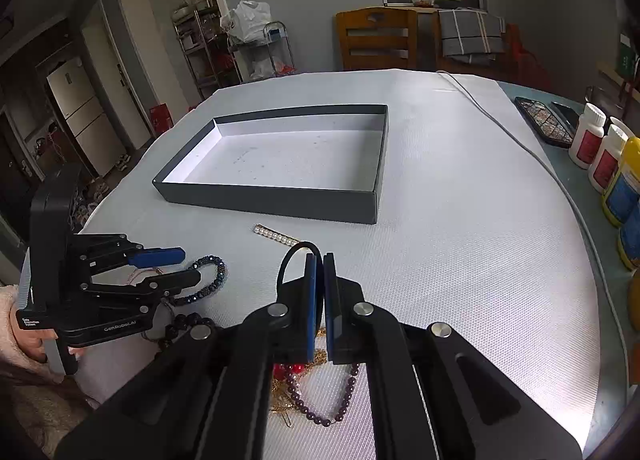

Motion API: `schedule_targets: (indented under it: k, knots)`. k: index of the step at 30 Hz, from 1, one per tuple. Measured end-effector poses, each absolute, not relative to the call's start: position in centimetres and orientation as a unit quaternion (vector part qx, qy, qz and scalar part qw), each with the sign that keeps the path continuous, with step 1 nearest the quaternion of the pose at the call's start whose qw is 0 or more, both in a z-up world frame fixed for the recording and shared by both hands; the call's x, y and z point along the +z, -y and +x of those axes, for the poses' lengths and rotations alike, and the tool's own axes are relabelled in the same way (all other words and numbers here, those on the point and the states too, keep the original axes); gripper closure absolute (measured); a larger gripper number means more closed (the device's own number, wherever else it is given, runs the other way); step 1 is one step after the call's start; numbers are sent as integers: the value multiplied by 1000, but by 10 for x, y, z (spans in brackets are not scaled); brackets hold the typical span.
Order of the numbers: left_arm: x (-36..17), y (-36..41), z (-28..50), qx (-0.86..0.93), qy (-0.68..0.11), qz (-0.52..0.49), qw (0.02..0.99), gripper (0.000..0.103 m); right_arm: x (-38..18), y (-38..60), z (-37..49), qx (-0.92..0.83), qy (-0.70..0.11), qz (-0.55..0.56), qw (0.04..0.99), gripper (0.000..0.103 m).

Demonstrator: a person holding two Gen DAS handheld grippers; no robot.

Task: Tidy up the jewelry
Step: 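Grasp the black hair tie with the right tool while the left tool grasps the blue beaded bracelet, then carry the hair tie and blue bracelet with both tools into the gray box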

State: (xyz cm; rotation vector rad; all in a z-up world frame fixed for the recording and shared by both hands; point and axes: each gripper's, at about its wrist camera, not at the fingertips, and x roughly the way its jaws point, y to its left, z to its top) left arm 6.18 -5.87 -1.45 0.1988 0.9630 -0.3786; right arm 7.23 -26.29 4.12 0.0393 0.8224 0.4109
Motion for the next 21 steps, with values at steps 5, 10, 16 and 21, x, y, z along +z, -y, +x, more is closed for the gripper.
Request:
schedule_targets:
  k: [5, 10, 16, 21]
  knots:
    - [-20, 59, 61, -180, -457, 101, 865, 83, 41, 262, 70, 201, -397, 18, 895, 100]
    - [-20, 53, 60, -177, -450, 101, 870, 96, 39, 261, 69, 201, -400, 20, 894, 100]
    - [-4, 46, 55, -192, -439, 72, 875, 96, 38, 260, 70, 200, -403, 21, 893, 100]
    - [32, 40, 49, -199, -403, 73, 891, 96, 45, 254, 73, 202, -396, 12, 896, 100]
